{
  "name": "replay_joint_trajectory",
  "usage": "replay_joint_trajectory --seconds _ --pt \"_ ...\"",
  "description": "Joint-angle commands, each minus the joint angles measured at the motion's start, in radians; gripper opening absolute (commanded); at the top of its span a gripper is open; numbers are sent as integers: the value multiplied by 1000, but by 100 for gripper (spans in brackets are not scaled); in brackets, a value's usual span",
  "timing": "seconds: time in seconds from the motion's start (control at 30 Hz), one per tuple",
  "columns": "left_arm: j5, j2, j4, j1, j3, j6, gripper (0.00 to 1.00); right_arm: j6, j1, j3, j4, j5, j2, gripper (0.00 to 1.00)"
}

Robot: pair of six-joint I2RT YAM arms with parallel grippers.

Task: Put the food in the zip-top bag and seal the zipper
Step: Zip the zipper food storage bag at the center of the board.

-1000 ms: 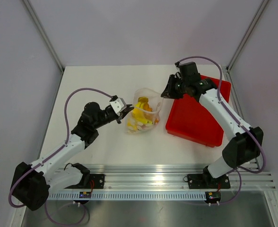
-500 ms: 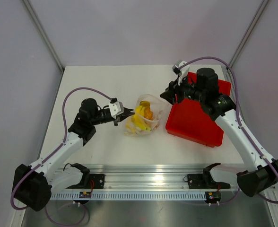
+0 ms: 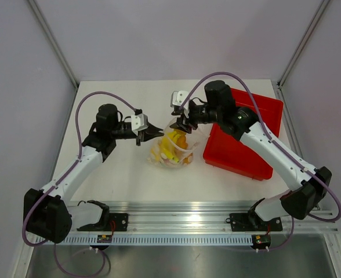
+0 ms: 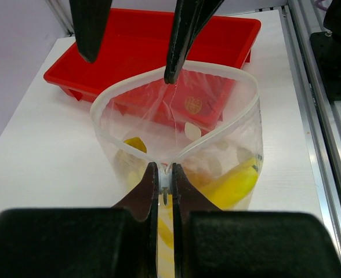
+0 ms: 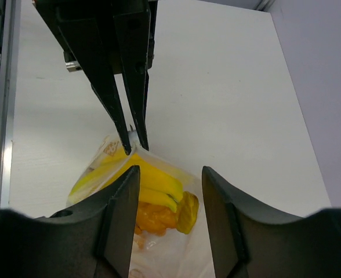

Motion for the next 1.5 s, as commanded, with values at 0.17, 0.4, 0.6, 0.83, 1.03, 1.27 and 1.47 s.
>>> replay_joint_trajectory --seconds 0.17,0.4,0.6,0.83,1.03,1.27,1.47 --pt "104 16 -24 54 75 71 0 -153 16 223 -235 -144 145 61" --pt "109 30 -74 64 98 108 0 -121 39 220 -247 -170 197 70" --pt "122 38 -74 64 98 111 0 -78 50 226 -198 -174 234 73" --pt "119 28 -103 64 101 132 0 -46 50 221 -158 -140 266 71" --pt "106 16 -130 67 98 141 0 34 50 169 -95 -82 245 67" --pt "104 -8 -136 67 84 143 0 41 53 143 -98 -71 231 60" --pt "98 -10 -135 69 87 144 0 41 53 143 -125 -69 234 44"
